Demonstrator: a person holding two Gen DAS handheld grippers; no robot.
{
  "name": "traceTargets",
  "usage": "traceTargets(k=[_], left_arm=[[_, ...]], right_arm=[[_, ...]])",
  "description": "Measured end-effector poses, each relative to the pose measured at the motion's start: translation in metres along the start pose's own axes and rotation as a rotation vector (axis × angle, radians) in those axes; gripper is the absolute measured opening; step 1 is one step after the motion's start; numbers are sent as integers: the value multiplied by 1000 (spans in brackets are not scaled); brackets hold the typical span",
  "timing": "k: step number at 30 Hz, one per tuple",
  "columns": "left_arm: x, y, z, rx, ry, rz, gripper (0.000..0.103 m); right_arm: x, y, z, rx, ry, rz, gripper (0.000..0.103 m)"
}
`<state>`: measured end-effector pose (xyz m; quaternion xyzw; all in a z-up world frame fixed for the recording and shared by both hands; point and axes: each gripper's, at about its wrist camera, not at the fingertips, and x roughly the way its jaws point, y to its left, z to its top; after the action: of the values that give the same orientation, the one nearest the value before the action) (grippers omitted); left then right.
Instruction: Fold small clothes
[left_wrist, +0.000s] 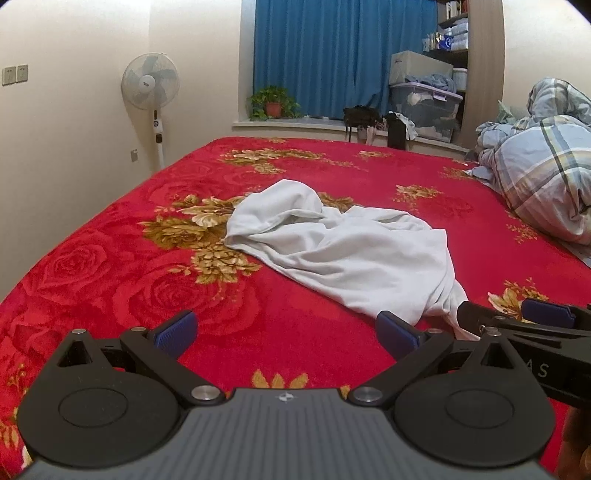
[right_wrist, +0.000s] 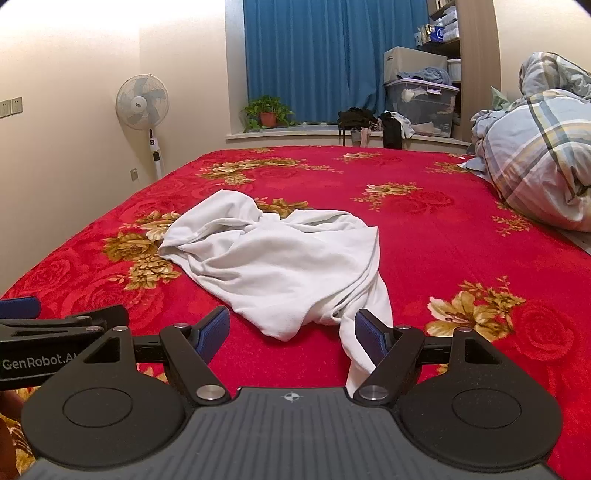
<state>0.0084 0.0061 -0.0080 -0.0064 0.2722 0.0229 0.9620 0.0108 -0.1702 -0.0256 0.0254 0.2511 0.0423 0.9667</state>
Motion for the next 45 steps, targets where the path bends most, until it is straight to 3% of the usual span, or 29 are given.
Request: traceTargets(k=[37, 45], left_arm=[[-2, -6, -2, 19, -14, -5, 102], [-5, -5, -1, 20, -29, -13, 94]], right_arm=[[2, 1, 0, -3, 11, -5, 76], [-1, 1, 0, 1, 2, 7, 73]])
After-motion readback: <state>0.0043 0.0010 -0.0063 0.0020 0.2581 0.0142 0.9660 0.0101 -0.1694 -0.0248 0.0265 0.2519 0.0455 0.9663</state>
